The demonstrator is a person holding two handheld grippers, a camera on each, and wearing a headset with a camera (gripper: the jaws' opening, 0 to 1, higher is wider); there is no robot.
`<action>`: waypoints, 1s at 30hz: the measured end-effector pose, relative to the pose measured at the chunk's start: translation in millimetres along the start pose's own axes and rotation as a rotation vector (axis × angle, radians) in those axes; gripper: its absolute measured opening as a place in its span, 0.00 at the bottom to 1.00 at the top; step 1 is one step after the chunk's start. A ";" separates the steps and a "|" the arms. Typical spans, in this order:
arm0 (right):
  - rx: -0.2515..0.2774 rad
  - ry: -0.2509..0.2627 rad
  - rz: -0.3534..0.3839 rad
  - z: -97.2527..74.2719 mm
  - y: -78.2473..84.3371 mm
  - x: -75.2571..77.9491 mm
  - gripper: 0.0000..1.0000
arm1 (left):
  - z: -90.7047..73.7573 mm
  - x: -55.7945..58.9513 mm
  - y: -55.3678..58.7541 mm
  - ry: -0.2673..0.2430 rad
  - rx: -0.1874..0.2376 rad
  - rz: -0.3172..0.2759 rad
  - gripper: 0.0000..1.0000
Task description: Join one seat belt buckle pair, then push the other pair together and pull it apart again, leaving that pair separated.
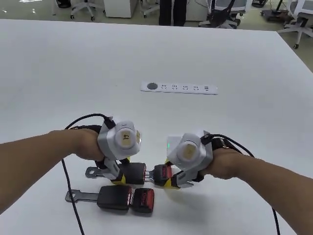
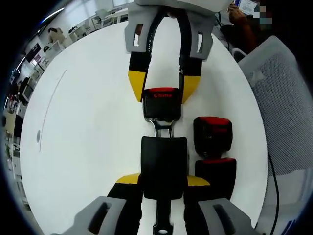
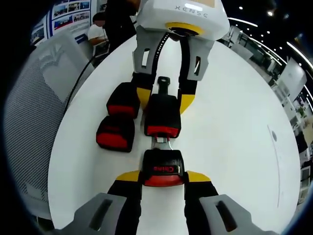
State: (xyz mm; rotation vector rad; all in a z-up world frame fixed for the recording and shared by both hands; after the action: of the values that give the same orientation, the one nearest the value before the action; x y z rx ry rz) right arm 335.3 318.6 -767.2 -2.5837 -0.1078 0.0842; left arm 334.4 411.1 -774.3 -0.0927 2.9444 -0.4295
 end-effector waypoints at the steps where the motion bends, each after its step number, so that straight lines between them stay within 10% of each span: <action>1: -0.002 -0.003 0.001 0.0 -0.4 0.2 0.29 | 0.0 0.2 0.3 0.000 0.000 -0.005 0.32; 30: -0.107 -0.023 -0.005 -23.6 42.8 -3.2 0.30 | -0.1 0.6 0.9 -0.006 0.004 -0.027 0.33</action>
State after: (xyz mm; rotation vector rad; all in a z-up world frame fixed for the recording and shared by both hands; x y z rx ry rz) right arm 336.6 269.7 -769.6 -2.6899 -0.1305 0.1087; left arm 333.8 411.9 -774.6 -0.1338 2.9391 -0.4379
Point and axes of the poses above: the centre of the closed fingertips' face, and the gripper's own axes: z roughly forward along the fingers, x roughly to its right, y roughly out of its underside, the point moved 1 cm from there along -z, roughly backward along the fingers, and after that the axes turned 10 degrees about -y, right-handed, at the moved point
